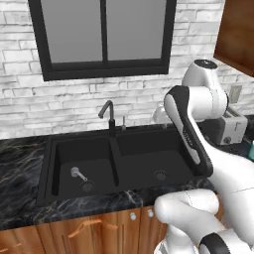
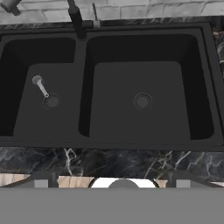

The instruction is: Move any existing items from the left basin to the right basin for drying. Then move the mug from the counter to the left basin of the sink for washing.

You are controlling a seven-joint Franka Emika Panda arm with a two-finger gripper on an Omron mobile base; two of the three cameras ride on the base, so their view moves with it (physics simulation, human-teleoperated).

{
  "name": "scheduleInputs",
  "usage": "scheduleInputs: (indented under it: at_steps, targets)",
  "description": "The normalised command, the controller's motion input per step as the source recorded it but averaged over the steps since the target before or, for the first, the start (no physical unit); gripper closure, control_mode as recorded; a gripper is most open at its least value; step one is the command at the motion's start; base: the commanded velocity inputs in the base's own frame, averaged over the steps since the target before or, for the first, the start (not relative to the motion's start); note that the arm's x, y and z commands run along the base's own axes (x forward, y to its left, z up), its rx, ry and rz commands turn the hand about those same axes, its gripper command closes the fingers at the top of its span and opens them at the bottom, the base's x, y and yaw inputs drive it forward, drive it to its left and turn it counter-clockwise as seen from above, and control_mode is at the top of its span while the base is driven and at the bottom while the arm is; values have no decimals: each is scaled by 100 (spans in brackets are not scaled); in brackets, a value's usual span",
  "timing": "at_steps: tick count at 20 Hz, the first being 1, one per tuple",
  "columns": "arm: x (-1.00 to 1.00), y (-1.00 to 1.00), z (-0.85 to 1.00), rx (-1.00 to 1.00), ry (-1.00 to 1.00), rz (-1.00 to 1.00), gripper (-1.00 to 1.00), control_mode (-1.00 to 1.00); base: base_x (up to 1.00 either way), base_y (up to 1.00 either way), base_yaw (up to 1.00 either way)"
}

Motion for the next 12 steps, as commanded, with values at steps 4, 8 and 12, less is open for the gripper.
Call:
scheduleInputs:
  at_steps: [4,8,12]
  targets:
    - [-100,80,-63,0,-2,17,-100,-100,0,0,0]
    - [-27,100,-62,-13,6,28,-100,-100,0,0,0]
    - [17,100,-39,-22,21,28,-100,-100,0,0,0]
